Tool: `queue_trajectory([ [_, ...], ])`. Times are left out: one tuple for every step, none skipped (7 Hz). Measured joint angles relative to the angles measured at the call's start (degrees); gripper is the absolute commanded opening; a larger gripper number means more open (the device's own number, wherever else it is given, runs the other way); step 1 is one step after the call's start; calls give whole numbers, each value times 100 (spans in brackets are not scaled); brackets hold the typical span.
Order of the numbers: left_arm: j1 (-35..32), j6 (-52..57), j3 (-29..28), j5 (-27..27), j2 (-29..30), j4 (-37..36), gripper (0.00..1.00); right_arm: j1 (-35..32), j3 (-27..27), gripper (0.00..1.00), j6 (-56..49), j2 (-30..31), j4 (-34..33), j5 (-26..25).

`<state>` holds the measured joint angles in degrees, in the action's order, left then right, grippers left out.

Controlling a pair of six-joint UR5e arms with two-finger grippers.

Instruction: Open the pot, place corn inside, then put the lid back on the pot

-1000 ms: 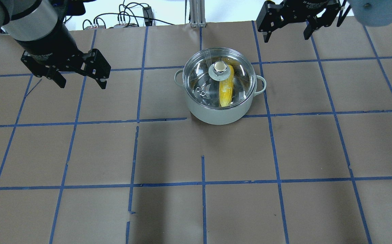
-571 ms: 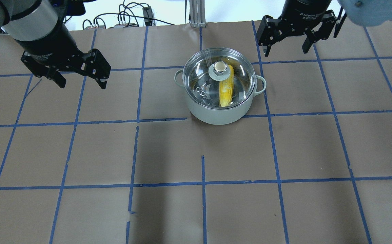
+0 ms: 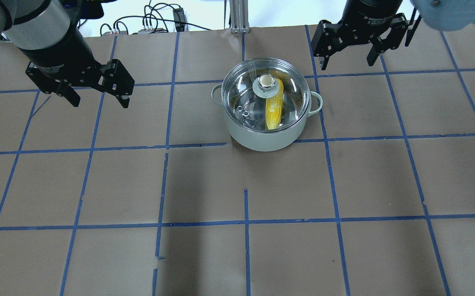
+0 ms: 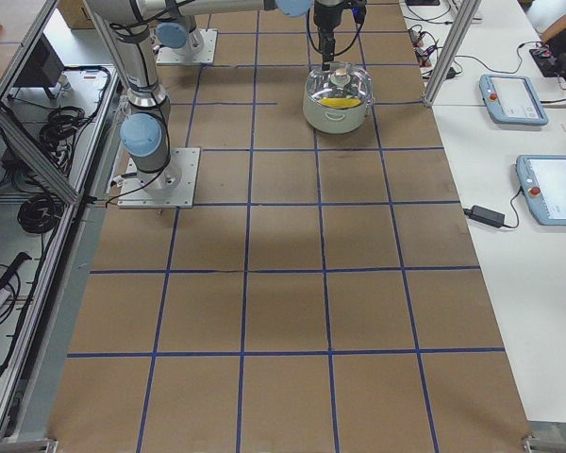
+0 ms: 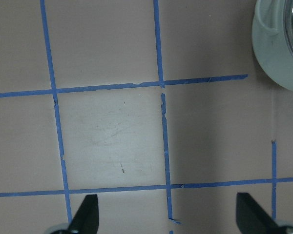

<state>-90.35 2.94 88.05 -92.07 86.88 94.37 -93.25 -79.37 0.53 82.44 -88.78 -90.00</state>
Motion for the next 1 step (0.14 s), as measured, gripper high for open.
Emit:
queue_trajectory([
  [28, -18, -53, 10, -10, 115, 100, 0, -1, 100, 0, 0, 1, 0],
])
